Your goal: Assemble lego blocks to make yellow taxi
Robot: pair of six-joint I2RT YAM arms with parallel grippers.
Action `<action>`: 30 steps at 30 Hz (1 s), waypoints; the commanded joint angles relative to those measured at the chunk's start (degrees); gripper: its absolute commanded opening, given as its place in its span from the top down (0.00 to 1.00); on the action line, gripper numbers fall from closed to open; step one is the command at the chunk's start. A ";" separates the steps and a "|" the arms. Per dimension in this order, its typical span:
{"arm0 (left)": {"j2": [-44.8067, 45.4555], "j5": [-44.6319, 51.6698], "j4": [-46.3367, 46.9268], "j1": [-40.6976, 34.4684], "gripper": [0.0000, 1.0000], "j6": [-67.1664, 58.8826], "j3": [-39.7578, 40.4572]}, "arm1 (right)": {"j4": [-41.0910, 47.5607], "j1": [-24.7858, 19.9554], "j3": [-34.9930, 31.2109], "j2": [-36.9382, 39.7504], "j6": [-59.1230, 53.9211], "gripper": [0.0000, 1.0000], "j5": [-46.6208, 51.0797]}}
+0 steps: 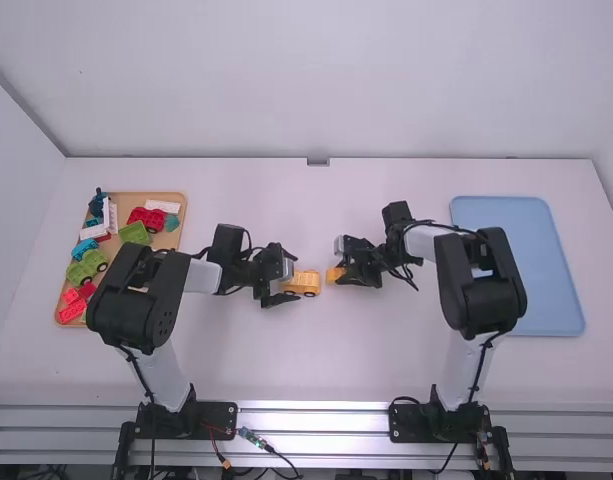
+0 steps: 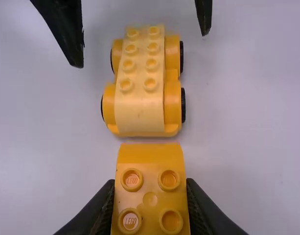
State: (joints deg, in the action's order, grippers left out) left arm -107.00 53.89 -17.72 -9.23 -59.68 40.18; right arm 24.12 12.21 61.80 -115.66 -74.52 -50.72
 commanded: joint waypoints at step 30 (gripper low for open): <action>-5.13 3.67 4.92 0.24 0.09 -5.45 5.46 | -2.71 4.33 1.14 8.50 7.39 1.00 1.22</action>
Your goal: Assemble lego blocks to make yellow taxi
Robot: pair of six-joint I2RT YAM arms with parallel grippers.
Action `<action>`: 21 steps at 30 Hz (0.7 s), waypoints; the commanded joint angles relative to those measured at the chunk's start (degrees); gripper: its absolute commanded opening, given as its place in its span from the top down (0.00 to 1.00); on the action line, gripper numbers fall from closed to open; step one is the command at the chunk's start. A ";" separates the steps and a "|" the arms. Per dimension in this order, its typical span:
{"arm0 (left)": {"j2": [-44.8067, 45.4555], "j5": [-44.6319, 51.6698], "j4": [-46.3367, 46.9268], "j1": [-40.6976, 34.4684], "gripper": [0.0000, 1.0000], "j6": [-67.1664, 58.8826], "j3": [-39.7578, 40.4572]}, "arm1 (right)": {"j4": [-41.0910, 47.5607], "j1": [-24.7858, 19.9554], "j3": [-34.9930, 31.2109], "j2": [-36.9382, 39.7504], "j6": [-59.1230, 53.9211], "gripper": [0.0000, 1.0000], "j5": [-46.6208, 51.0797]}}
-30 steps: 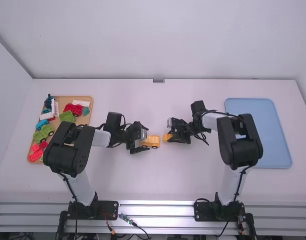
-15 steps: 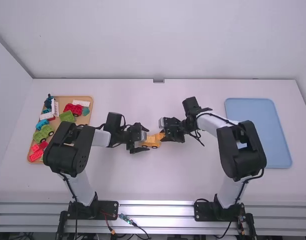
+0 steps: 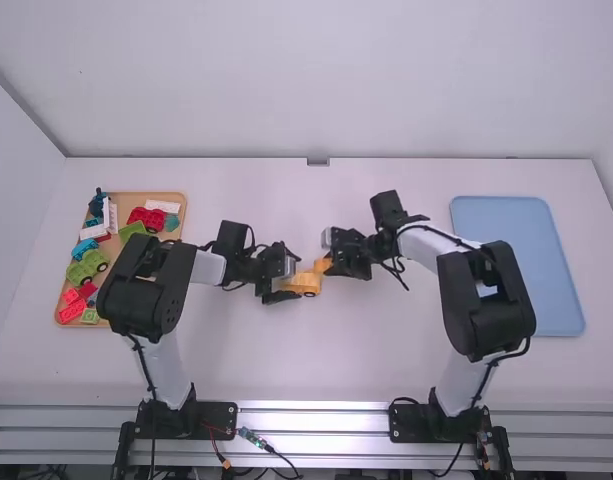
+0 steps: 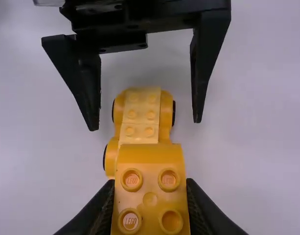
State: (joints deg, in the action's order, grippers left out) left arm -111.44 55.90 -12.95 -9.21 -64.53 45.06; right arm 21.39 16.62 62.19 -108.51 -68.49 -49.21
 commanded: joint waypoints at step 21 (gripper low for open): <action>-3.49 2.14 -1.95 0.22 0.10 0.91 0.80 | -19.50 4.87 -13.62 15.98 14.01 1.00 9.88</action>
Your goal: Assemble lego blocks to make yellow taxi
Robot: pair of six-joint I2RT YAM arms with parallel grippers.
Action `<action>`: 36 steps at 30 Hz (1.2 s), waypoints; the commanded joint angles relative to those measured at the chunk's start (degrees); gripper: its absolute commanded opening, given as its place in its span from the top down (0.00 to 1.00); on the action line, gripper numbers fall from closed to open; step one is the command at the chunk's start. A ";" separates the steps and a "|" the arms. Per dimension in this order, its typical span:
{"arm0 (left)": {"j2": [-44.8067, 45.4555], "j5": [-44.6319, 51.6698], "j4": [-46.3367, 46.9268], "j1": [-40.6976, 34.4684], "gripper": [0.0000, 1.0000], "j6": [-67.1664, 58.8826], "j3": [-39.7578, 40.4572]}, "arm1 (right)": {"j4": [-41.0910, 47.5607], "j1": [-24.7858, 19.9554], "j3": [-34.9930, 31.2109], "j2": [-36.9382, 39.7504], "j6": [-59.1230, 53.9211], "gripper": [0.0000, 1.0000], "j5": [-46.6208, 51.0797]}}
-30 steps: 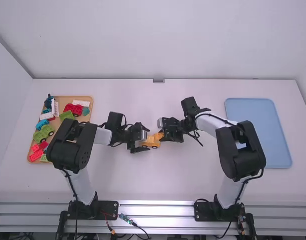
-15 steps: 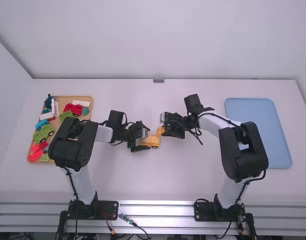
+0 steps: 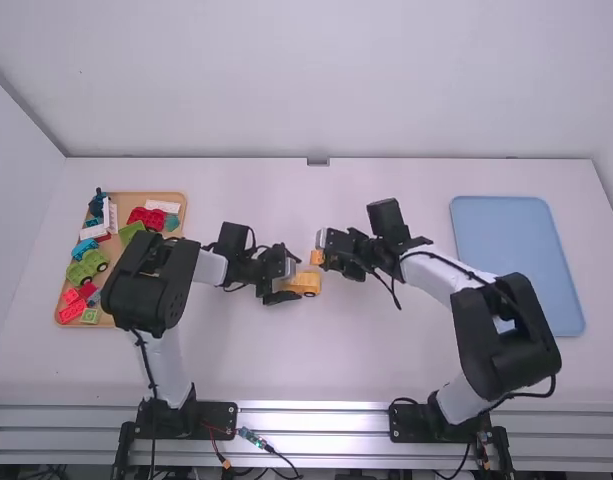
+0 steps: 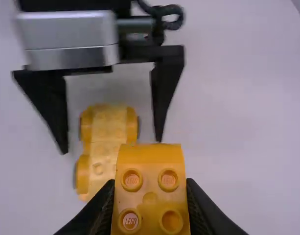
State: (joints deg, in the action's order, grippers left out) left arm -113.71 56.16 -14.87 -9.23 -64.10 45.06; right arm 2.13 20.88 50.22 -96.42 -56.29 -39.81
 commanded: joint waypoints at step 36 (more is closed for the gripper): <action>-9.52 7.85 1.99 -0.42 0.27 -3.88 5.89 | -5.79 -0.74 -4.00 -1.77 6.97 1.00 -6.84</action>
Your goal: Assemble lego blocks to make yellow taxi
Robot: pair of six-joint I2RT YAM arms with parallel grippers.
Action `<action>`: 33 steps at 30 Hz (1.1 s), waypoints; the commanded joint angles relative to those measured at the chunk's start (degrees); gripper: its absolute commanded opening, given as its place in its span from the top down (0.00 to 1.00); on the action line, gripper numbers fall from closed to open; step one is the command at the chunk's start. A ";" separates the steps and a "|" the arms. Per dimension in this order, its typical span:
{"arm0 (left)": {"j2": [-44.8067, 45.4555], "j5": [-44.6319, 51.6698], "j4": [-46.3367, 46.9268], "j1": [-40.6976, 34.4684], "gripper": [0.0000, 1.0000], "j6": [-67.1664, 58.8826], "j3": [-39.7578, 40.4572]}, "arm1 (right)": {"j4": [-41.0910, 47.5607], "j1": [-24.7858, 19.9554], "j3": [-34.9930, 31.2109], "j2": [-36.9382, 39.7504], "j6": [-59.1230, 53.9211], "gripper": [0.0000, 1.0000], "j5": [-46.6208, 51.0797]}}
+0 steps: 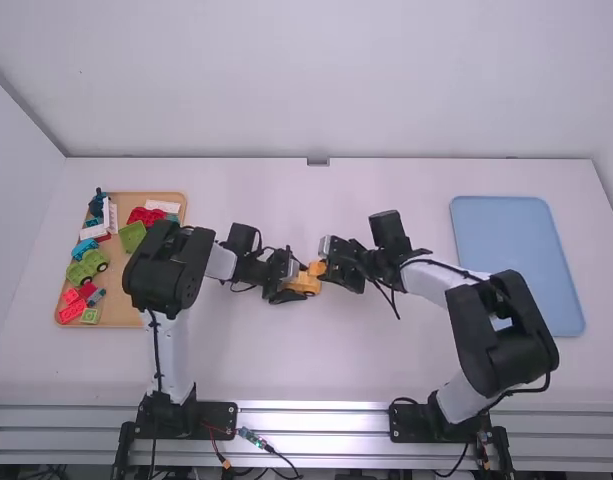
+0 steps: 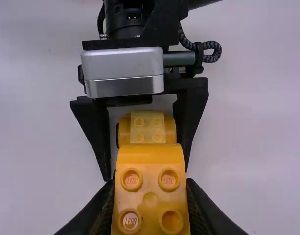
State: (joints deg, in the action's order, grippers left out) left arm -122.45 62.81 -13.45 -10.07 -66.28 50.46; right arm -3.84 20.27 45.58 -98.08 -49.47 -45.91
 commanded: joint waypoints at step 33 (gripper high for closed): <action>-0.17 -7.85 -16.55 -4.17 0.53 13.70 -7.57 | 2.25 0.79 1.73 -5.92 -3.45 1.00 -0.76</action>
State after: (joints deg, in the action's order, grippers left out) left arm -122.04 59.75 -32.60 -14.11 -51.70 43.18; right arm -2.15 20.91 45.69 -102.48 -51.96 -45.08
